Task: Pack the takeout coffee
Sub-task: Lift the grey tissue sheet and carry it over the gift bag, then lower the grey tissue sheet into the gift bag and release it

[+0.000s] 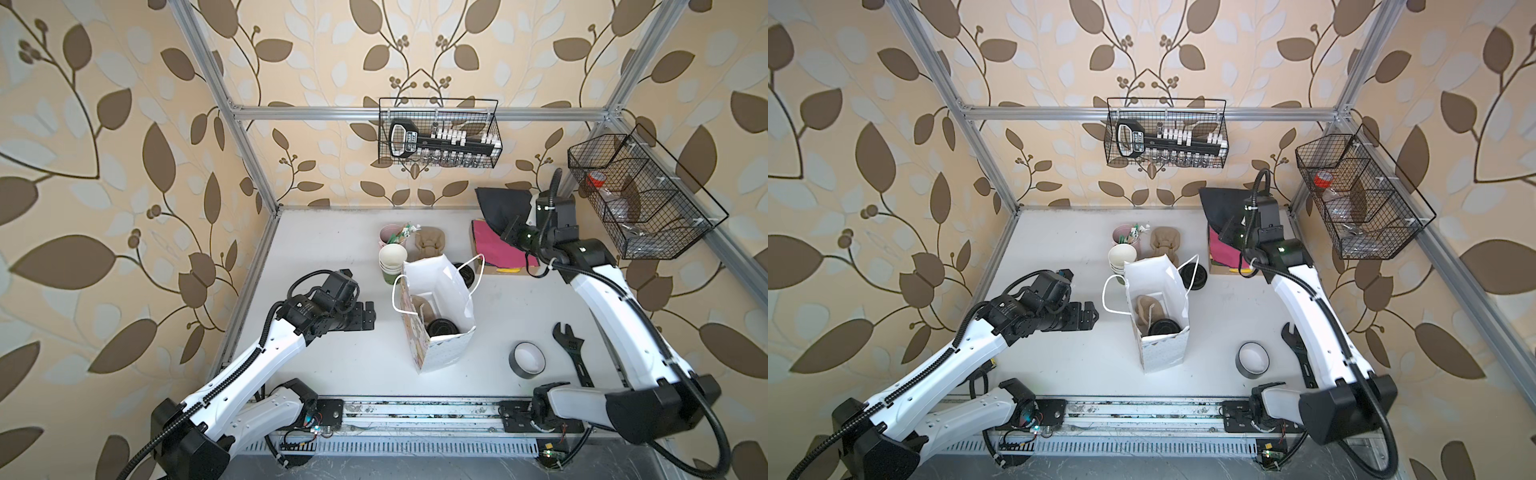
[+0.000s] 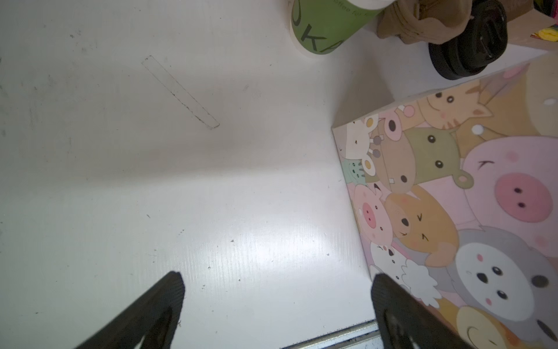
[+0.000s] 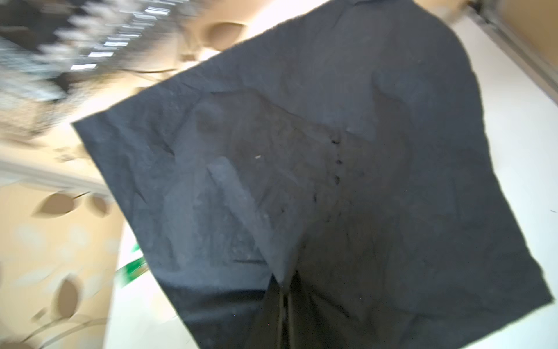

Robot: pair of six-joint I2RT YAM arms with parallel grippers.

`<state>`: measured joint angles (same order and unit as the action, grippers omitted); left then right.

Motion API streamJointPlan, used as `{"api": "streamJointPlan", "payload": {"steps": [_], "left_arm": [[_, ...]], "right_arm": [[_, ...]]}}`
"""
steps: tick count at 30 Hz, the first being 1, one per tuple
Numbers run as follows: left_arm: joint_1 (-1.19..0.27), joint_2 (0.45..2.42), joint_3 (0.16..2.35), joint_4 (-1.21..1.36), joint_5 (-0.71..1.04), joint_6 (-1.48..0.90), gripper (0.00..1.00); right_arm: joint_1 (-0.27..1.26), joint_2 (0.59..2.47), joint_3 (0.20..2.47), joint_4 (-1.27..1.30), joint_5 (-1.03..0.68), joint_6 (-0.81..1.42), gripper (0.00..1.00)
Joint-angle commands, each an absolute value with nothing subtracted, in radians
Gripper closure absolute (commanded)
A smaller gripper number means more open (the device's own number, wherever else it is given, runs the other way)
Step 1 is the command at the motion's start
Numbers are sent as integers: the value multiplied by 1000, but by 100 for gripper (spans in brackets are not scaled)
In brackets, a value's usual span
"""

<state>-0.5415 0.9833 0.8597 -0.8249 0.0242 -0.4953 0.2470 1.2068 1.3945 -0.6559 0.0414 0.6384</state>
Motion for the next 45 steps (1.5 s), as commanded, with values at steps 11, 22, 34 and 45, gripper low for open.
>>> {"api": "streamJointPlan", "payload": {"steps": [11,22,34,45], "left_arm": [[-531,947,870,-810,48,-469,1],[-531,938,868,-814,35,-468,1],[-531,946,868,-815,34,-469,1],[-531,960,870,-816,38,-468,1]], "right_arm": [[1062,913,1336,-726,401,687,100],[1319,1080,1308,-775,578,853,100],[1135,1112,1123,-682,238,1030,100],[1024,1169,1165,-755,167,1047,92]]}}
